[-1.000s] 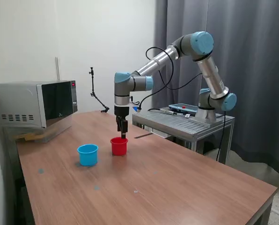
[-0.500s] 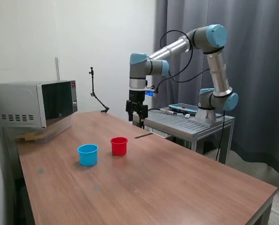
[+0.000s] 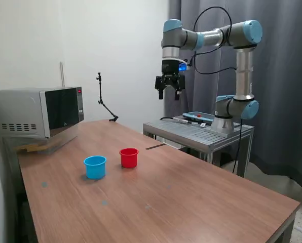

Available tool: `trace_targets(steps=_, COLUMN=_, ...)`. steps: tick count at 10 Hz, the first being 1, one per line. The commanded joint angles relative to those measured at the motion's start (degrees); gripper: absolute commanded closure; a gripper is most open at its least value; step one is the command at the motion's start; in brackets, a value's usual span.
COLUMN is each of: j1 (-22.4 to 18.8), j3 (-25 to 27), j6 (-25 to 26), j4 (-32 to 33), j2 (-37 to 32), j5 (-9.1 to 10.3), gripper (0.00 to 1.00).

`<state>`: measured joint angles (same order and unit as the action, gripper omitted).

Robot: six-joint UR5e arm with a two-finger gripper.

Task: Place red objects in the red bin, and blue objects in the blue bin.

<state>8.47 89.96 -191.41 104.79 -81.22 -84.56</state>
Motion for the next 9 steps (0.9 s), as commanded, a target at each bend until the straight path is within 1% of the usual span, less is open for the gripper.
trace_targets(steps=1, j1=0.31, j3=0.48, j6=-3.59, j4=-5.62, j2=-7.26, j5=0.01, gripper=0.0)
trace_targets(steps=2, j1=0.49, j3=0.39, j6=-4.57, j4=-8.43, j2=-9.64, j5=0.09, gripper=0.0)
trace_targets(steps=3, j1=0.23, j3=0.04, j6=-4.58, j4=-9.07, j2=-10.18, j5=0.09, gripper=0.0)
trace_targets(steps=5, j1=-0.03, j3=0.82, j6=-4.49, j4=-18.18, j2=-10.28, j5=0.09, gripper=0.0)
trace_targets(steps=7, j1=0.05, j3=1.18, j6=-4.58, j4=-18.74, j2=-11.77, j5=0.01, gripper=0.0)
trace_targets(steps=9, j1=0.05, j3=1.62, j6=-4.58, j4=-18.83, j2=-11.86, j5=0.09, gripper=0.0)
